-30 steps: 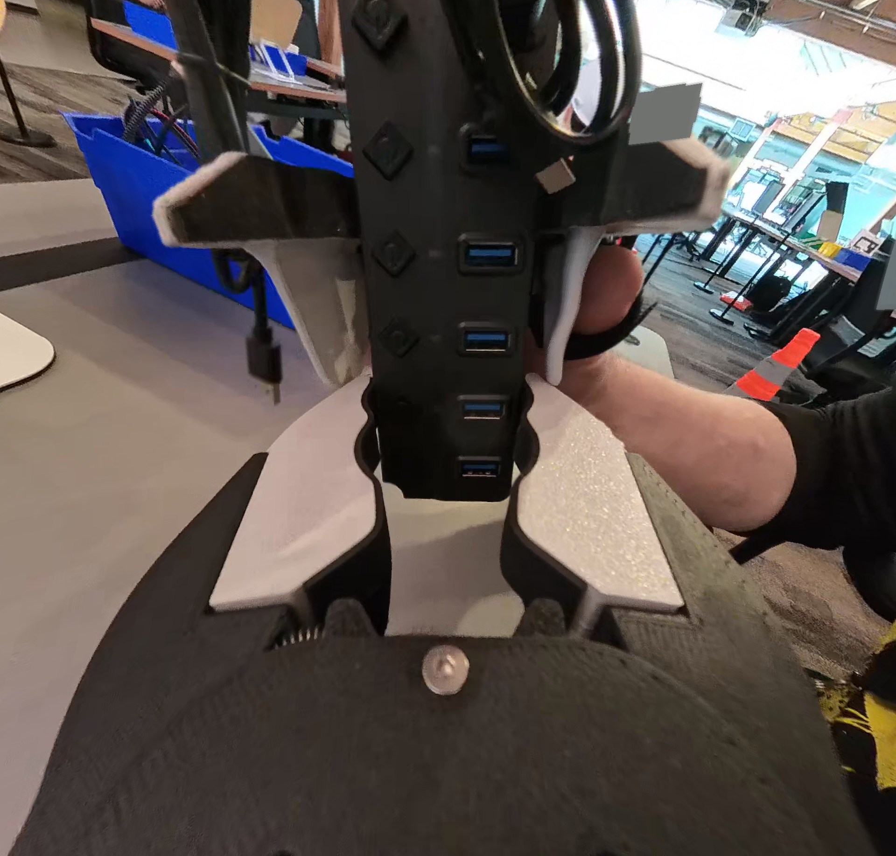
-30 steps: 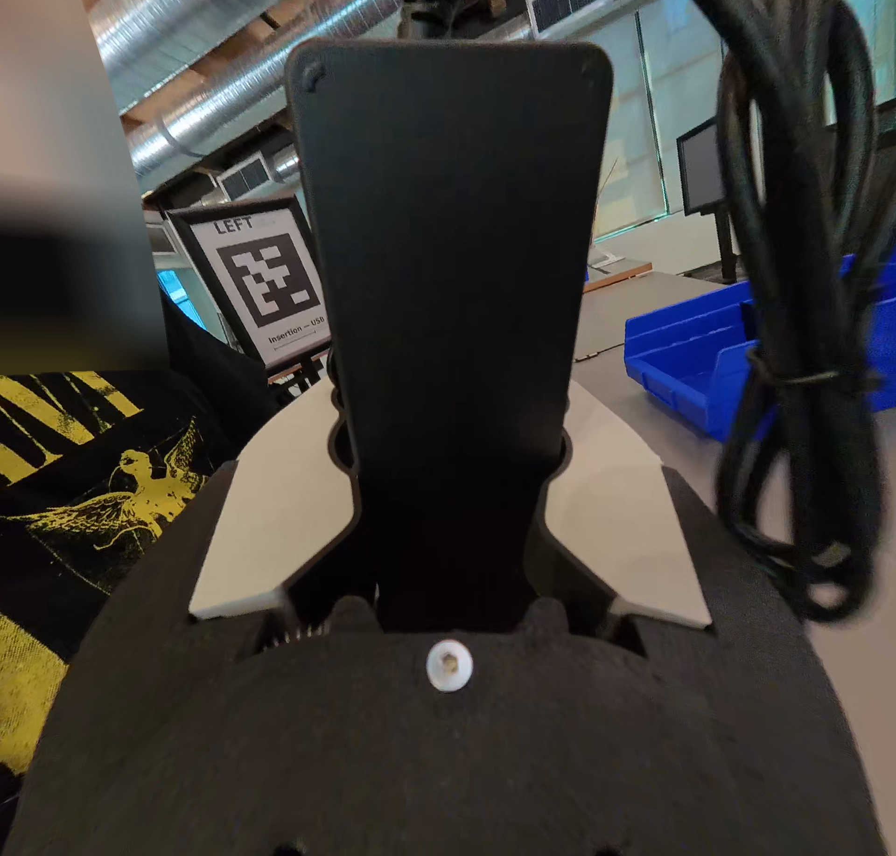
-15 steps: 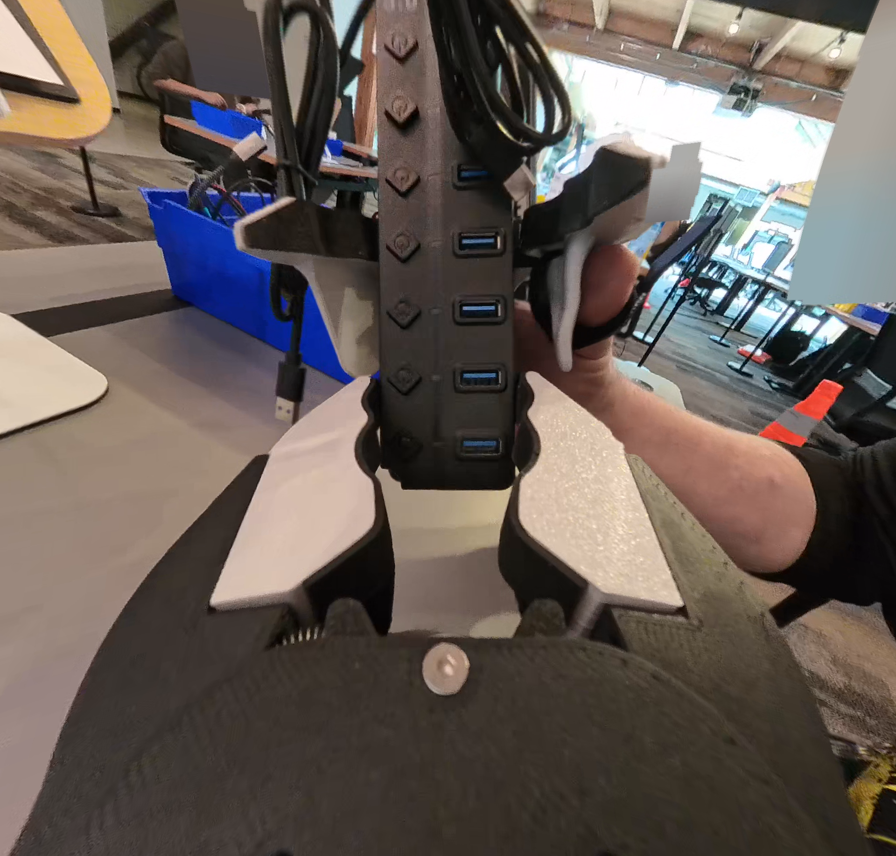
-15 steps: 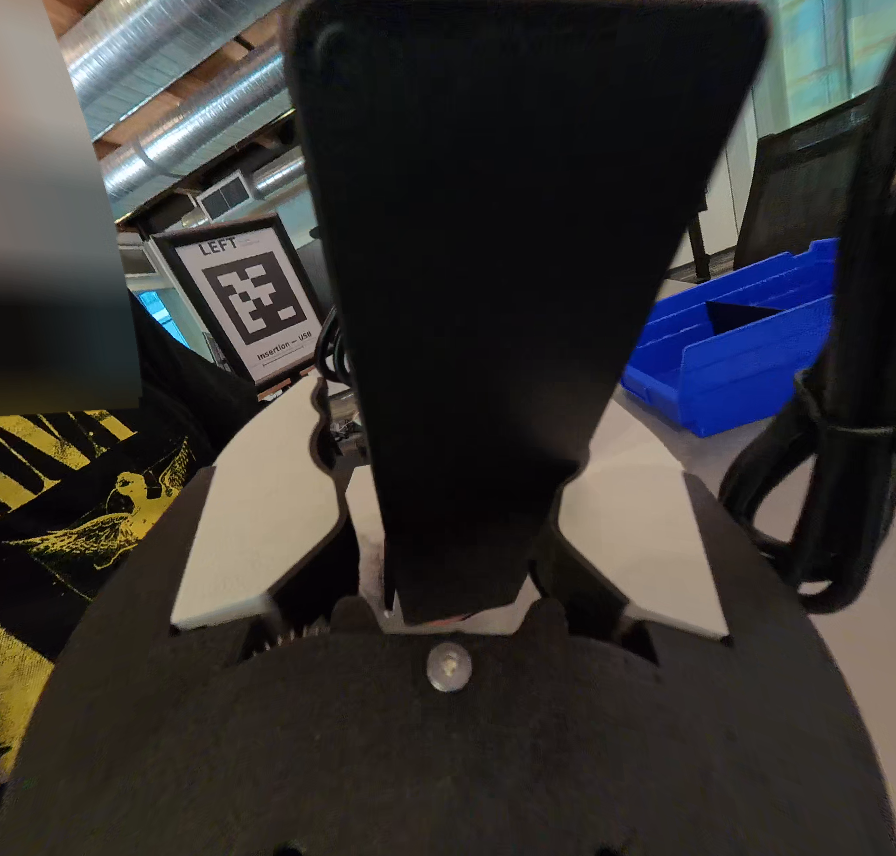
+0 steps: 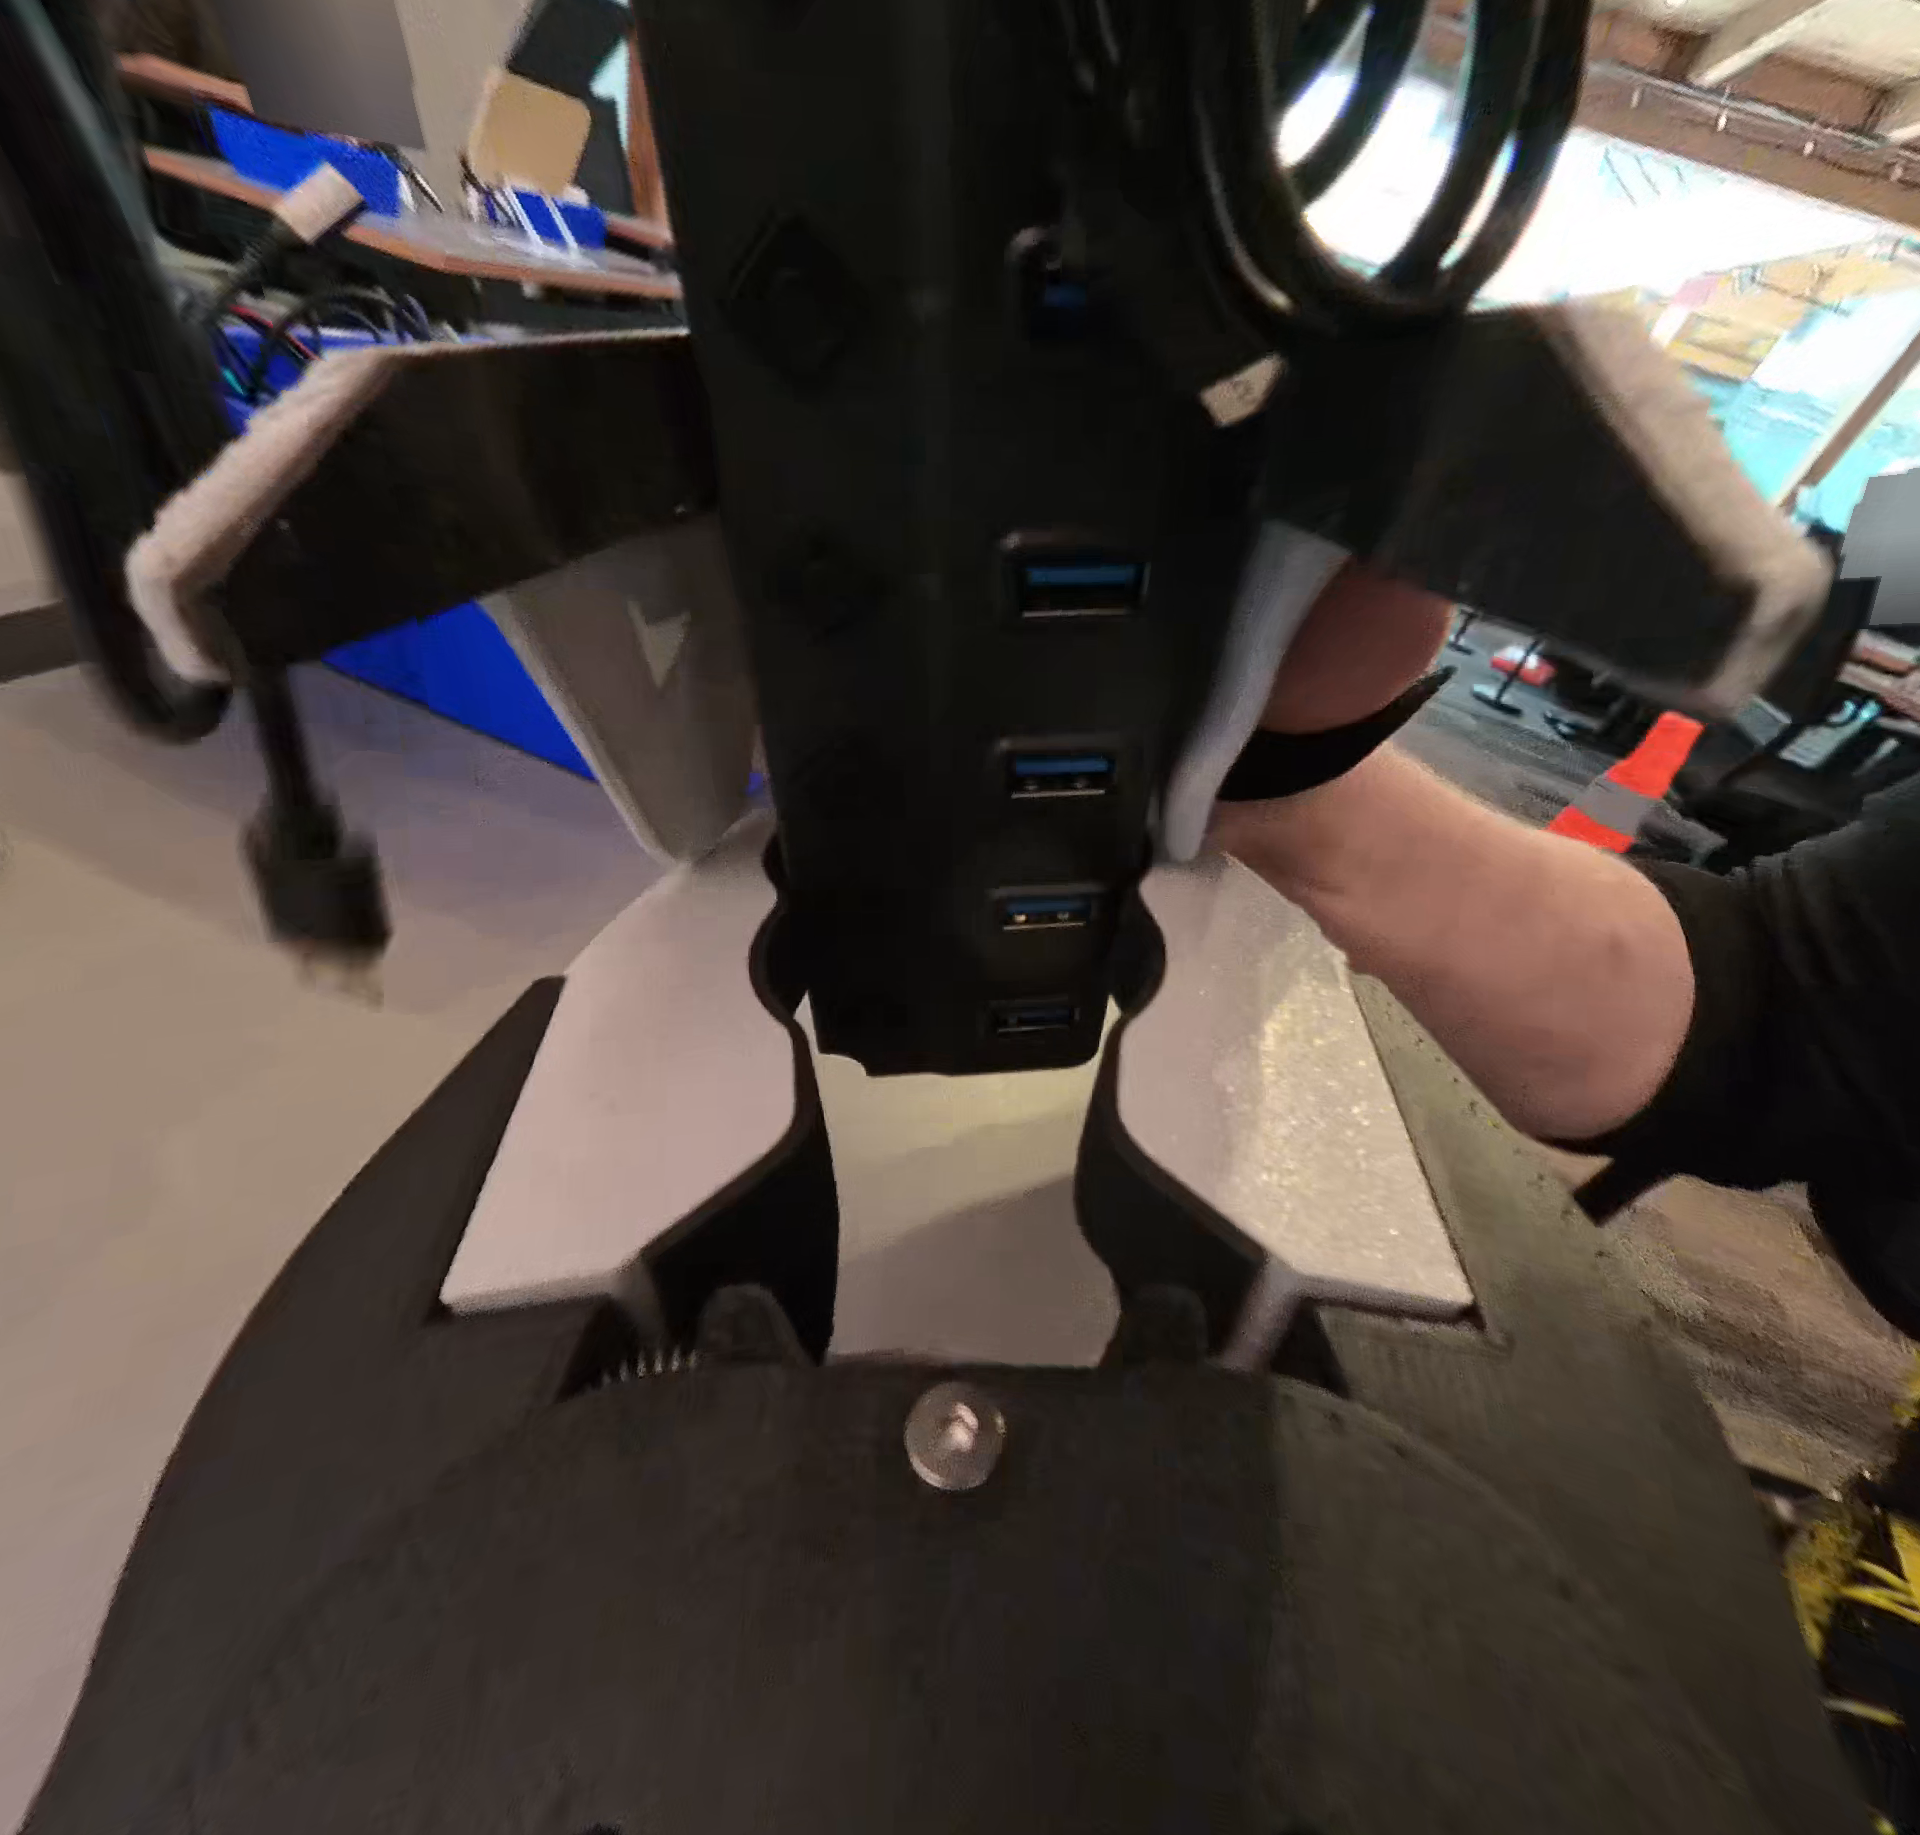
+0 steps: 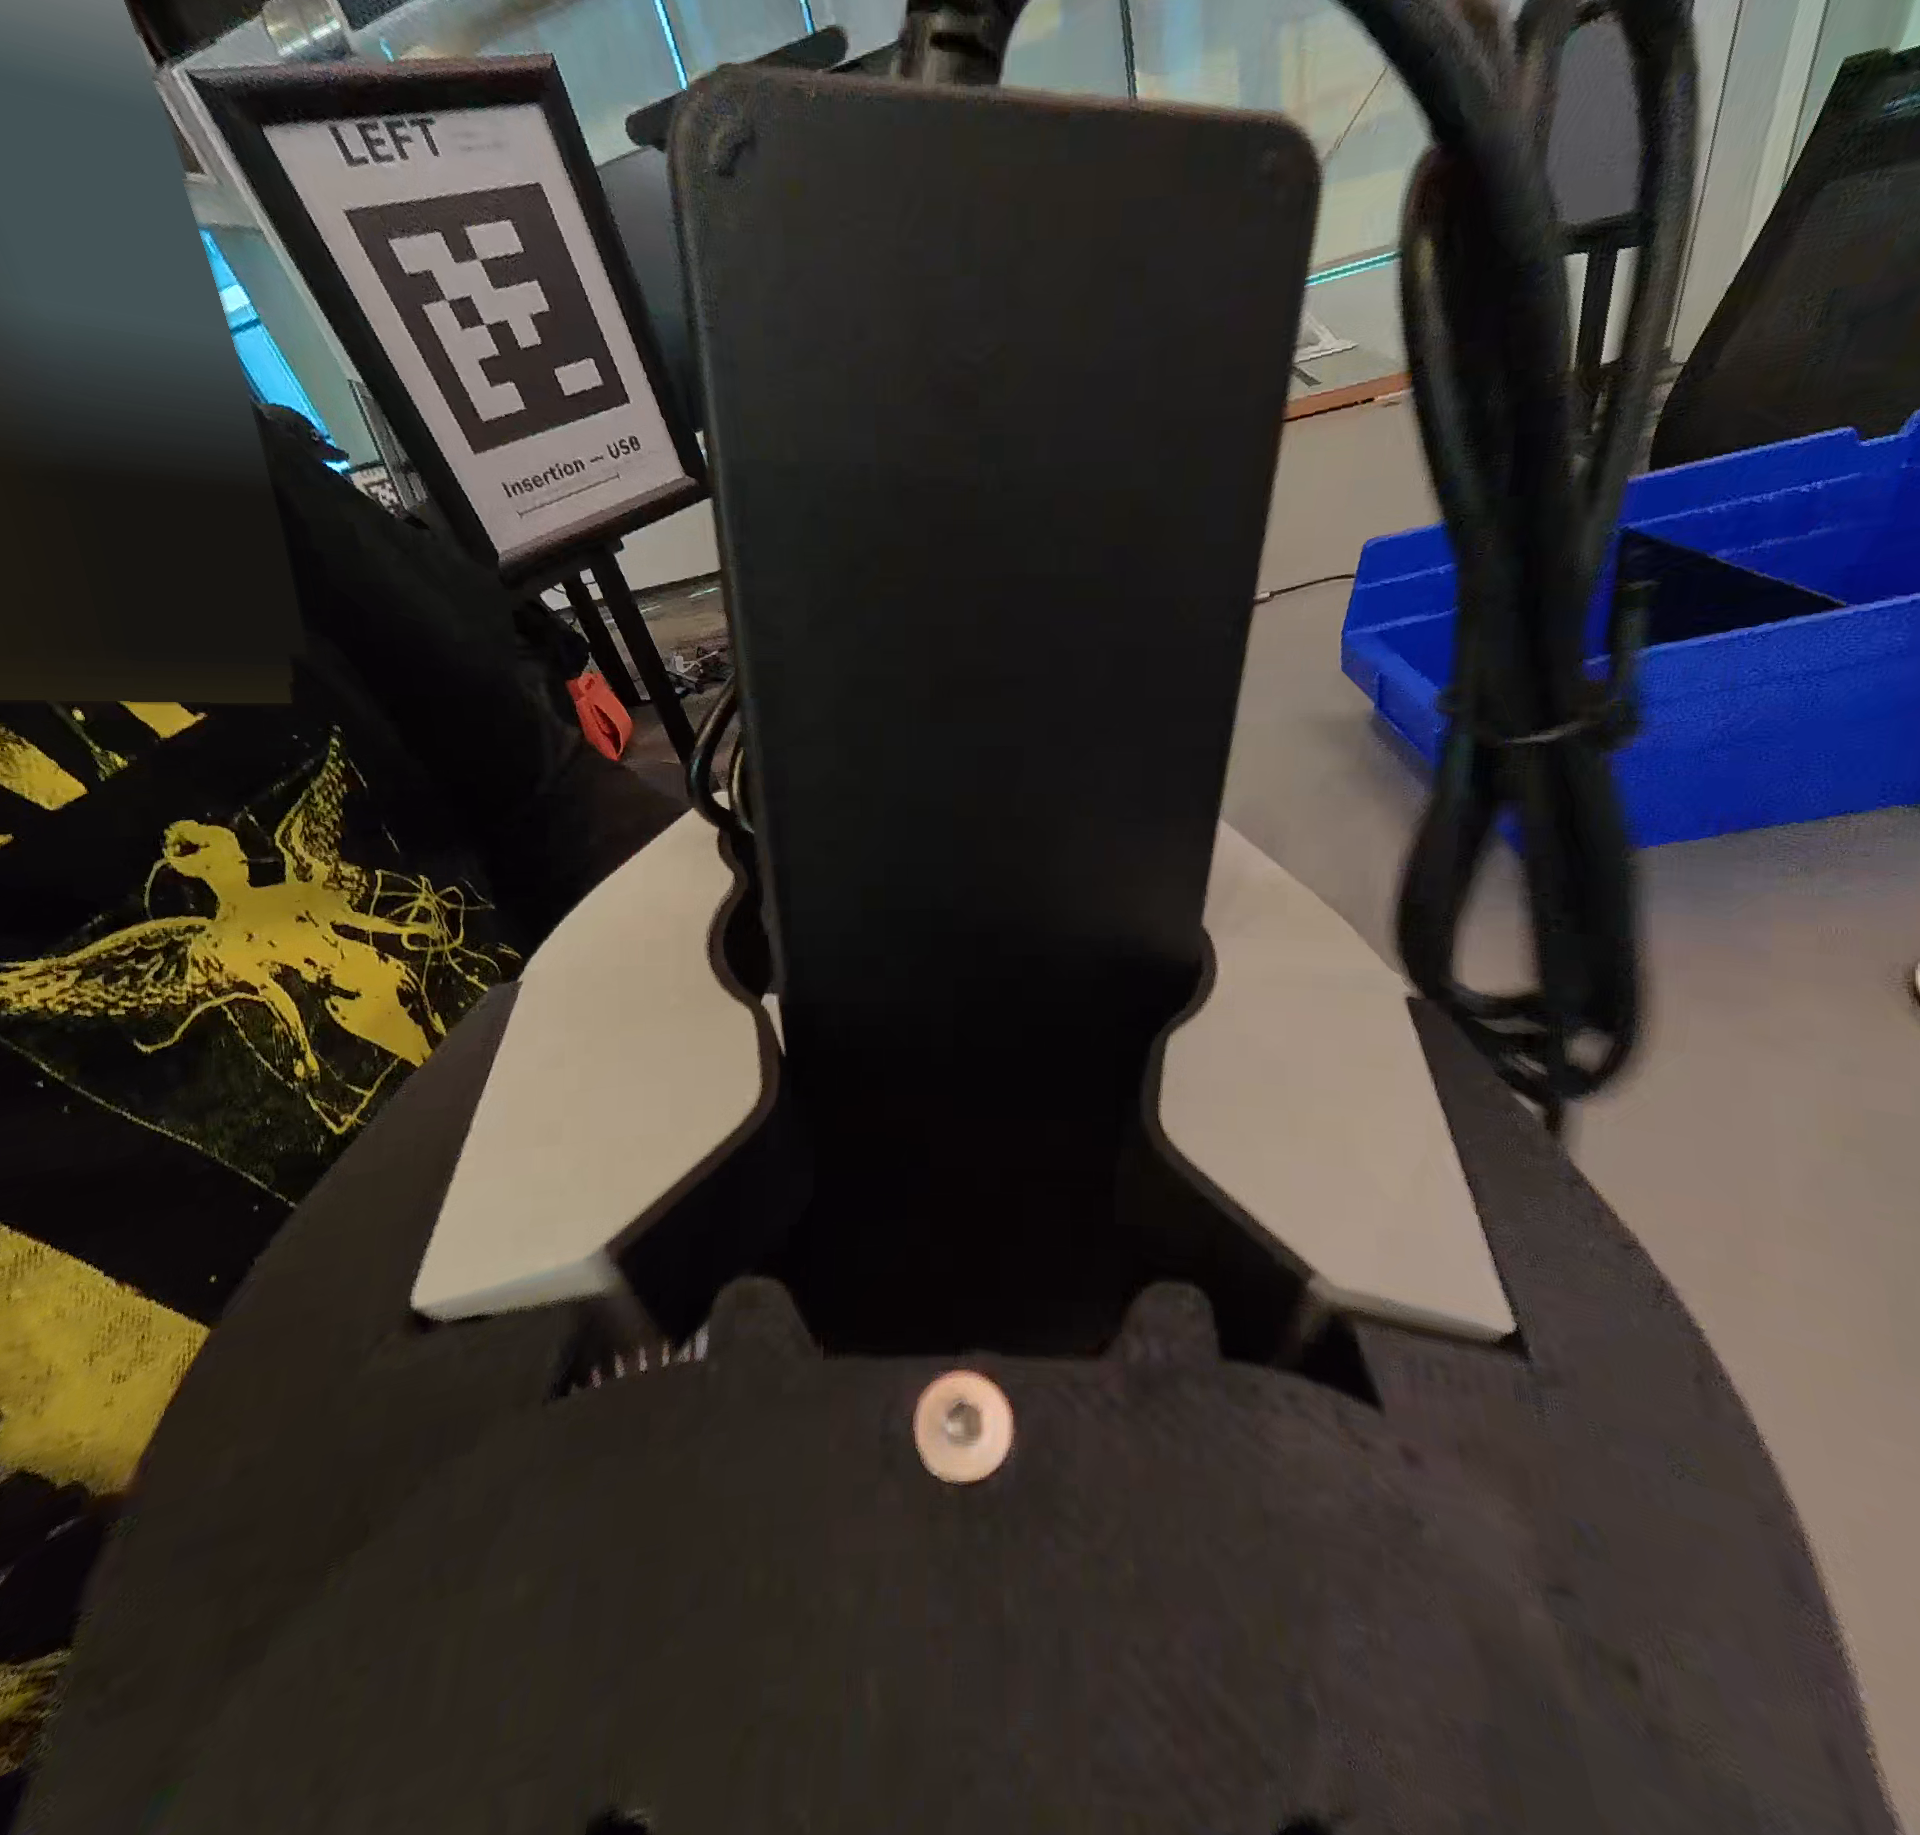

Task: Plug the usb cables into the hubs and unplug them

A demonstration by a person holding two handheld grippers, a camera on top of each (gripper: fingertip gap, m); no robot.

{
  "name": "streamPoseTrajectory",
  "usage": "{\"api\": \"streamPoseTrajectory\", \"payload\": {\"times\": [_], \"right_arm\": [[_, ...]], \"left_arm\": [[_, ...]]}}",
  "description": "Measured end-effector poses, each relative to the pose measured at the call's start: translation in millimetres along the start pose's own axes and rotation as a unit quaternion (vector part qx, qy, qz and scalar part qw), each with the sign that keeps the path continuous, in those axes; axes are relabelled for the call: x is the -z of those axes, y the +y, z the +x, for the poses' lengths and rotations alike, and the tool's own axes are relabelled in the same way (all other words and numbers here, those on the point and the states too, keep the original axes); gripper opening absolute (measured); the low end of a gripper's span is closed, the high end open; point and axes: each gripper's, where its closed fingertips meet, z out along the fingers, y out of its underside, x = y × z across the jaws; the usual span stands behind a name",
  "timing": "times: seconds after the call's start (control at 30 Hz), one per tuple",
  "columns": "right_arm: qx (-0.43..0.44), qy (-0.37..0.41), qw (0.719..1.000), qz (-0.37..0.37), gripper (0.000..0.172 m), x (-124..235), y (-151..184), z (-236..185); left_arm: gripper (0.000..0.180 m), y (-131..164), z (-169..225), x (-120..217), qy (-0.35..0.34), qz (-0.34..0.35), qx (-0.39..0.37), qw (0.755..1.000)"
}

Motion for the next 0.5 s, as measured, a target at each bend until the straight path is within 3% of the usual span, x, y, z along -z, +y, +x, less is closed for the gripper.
{"api": "streamPoseTrajectory", "payload": {"times": [0.2, 0.33, 0.5], "right_arm": [[0.004, 0.016, 1.0, -0.001, 0.079, 4.0, -6.8, 0.7], [0.013, 0.014, 1.0, -0.019, 0.066, 11.5, -2.7, 0.4], [0.002, 0.001, 0.999, -0.054, 0.066, 9.6, 8.1, -3.3]], "left_arm": [[0.056, -9.4, -0.9, 2.3, -0.008, 0.04, -0.008, 0.999], [0.057, -4.0, 1.5, -0.3, 0.008, 0.013, -0.021, 1.0], [0.056, 4.8, 3.5, 1.4, 0.022, -0.048, -0.038, 0.998]]}}
